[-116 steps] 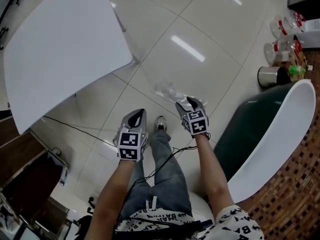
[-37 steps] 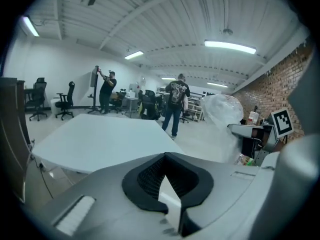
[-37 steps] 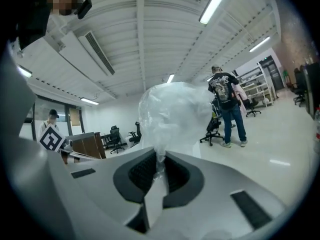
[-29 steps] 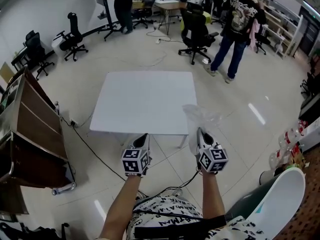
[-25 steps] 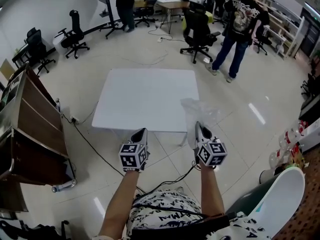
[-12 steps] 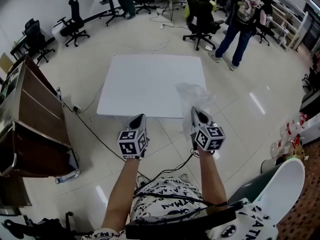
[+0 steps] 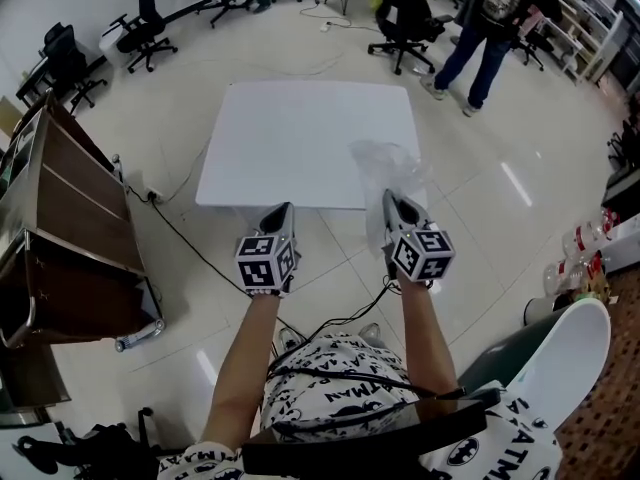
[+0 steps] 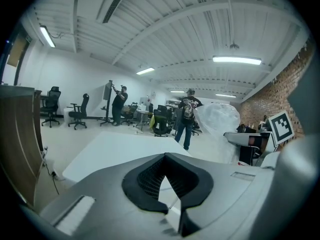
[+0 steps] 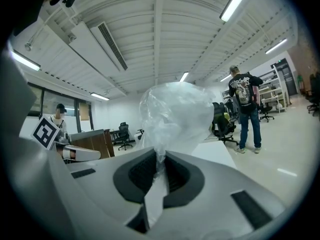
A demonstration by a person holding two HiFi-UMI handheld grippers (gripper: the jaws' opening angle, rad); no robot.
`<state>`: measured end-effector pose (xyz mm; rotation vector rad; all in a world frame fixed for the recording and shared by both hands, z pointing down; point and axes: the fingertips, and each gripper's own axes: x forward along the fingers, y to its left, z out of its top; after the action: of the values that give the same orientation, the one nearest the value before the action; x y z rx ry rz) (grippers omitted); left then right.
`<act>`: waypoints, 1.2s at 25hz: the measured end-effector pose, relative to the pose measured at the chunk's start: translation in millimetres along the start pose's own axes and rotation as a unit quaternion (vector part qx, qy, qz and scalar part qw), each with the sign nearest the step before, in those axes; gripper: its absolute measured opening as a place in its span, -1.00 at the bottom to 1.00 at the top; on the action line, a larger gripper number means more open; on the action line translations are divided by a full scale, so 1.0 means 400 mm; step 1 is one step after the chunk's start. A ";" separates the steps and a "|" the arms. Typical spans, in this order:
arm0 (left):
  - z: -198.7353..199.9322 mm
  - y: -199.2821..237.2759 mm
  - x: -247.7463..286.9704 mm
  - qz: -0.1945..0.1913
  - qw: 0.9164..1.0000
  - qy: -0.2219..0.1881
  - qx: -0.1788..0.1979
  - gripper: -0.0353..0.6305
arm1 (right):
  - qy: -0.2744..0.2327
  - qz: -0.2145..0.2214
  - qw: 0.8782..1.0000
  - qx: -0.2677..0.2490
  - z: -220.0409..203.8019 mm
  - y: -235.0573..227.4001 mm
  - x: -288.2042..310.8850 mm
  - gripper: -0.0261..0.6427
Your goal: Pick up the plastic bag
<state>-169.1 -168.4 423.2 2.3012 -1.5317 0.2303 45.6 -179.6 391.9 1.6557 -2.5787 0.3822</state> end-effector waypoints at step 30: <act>-0.068 0.116 -0.037 -0.044 0.998 0.043 0.013 -0.89 | 0.003 -0.011 1.000 0.029 -0.013 0.027 0.015 -0.89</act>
<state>-215.6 -161.0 453.0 2.3406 -1.3917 0.3231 33.0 -179.3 396.0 1.6973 -2.5662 0.4629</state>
